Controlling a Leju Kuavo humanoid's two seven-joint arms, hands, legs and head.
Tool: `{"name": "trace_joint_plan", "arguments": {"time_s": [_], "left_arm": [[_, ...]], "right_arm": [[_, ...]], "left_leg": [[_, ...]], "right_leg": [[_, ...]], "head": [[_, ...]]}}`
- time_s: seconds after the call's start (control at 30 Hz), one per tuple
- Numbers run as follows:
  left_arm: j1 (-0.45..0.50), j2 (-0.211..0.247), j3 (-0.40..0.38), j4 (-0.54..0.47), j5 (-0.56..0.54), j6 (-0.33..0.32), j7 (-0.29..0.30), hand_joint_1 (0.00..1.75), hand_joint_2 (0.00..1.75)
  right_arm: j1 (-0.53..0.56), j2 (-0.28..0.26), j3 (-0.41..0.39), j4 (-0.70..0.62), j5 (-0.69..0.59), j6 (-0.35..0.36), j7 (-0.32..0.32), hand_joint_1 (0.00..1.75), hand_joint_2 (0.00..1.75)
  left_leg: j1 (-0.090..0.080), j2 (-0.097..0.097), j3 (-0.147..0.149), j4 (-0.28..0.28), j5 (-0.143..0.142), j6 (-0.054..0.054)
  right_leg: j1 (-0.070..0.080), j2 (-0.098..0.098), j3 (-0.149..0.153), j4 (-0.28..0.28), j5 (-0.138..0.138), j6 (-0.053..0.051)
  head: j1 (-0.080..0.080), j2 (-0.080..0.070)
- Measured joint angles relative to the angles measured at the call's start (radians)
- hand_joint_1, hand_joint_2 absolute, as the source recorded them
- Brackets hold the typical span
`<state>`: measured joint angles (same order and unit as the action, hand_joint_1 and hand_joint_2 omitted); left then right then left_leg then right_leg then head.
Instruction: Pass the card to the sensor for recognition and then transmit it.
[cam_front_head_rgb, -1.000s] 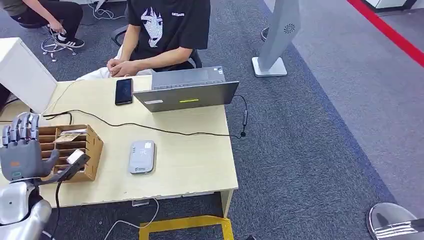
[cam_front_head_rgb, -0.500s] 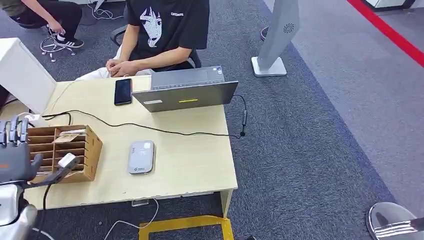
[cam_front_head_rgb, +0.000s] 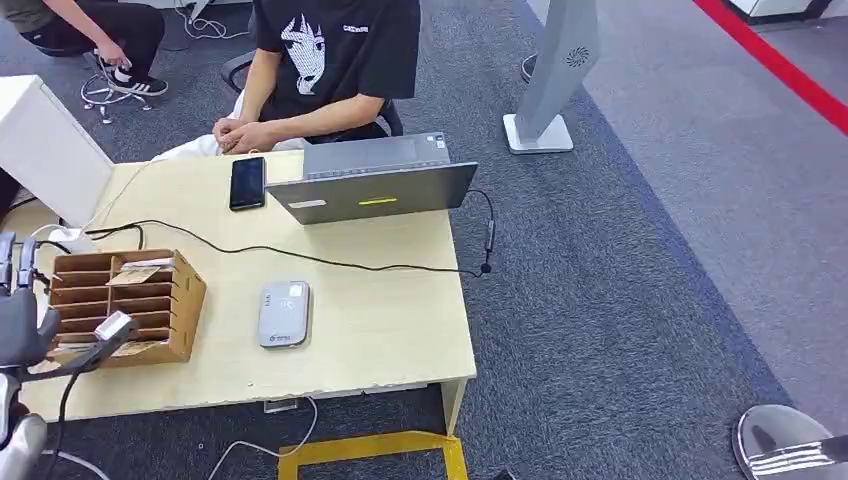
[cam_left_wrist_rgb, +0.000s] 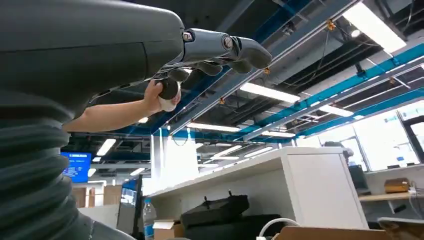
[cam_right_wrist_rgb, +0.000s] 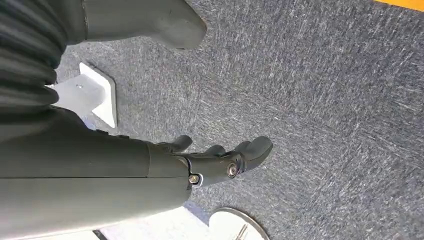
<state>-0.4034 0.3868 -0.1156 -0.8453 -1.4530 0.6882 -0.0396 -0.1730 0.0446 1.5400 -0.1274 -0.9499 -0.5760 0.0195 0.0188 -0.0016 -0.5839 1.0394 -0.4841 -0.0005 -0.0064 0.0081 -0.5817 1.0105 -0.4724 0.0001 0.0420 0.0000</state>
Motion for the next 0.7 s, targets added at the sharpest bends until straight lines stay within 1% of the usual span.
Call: {"name": "trace_joint_plan", "arguments": {"time_s": [0.17,0.43,0.7], "left_arm": [[0.002,-0.028,0.008,-0.03,-0.013,0.002,-0.016,0.0,1.75],[0.001,-0.085,0.018,-0.066,-0.021,0.004,-0.038,0.0,1.75],[-0.002,-0.114,0.024,-0.082,-0.016,0.004,-0.048,0.0,1.75]], "right_arm": [[-0.001,0.0,0.0,0.0,0.004,0.0,0.001,0.0,1.75],[-0.002,0.0,0.0,0.0,0.019,-0.001,0.01,0.0,1.75],[-0.003,0.0,0.0,0.0,0.021,-0.002,0.015,0.0,1.75]], "left_leg": [[0.0,0.0,0.0,0.0,0.0,0.0],[0.0,0.0,0.0,0.0,0.0,0.0],[0.0,0.0,0.0,0.0,0.0,0.0]], "right_leg": [[0.0,0.0,0.0,0.0,0.0,0.0],[0.0,0.0,0.0,0.0,0.0,0.0],[0.0,0.0,0.0,0.0,0.0,0.0]], "head": [[0.0,0.0],[0.0,0.0],[0.0,0.0]]}}
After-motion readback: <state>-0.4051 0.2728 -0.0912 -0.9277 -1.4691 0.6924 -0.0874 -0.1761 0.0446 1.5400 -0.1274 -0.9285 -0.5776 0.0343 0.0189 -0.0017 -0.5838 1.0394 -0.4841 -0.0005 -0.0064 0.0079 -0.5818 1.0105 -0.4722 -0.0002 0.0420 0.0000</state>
